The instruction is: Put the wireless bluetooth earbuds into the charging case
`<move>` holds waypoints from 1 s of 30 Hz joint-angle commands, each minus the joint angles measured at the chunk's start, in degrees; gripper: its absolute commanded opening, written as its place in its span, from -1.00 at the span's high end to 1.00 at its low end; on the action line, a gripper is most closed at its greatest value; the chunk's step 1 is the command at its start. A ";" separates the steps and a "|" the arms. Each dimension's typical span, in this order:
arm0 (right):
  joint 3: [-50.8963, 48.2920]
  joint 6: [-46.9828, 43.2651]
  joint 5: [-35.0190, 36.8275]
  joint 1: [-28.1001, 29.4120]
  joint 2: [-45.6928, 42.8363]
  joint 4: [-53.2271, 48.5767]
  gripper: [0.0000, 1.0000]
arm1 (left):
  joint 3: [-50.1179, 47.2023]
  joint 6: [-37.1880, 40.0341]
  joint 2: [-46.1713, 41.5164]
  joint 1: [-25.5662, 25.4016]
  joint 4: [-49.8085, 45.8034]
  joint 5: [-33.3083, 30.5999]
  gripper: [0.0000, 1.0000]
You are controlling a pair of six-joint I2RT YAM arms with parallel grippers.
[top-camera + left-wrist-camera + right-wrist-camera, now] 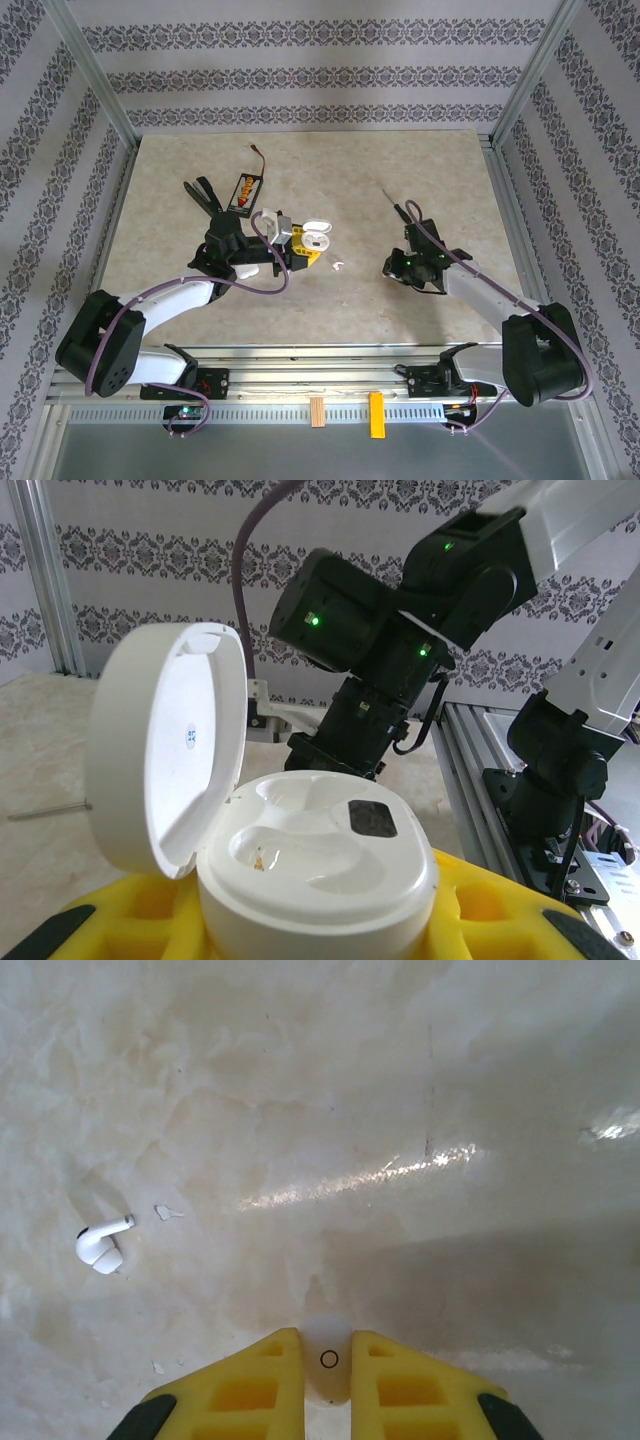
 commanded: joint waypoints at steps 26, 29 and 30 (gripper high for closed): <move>20.30 2.00 15.49 9.25 3.65 -16.58 0.83 | -1.01 5.84 8.17 0.16 7.09 -9.67 0.51; 22.58 2.05 14.32 11.46 3.56 -14.10 0.84 | -0.60 9.45 9.19 0.17 6.32 -13.46 0.51; 23.20 2.00 13.87 12.23 3.66 -12.93 0.84 | -0.66 10.38 9.71 0.16 6.33 -14.42 0.51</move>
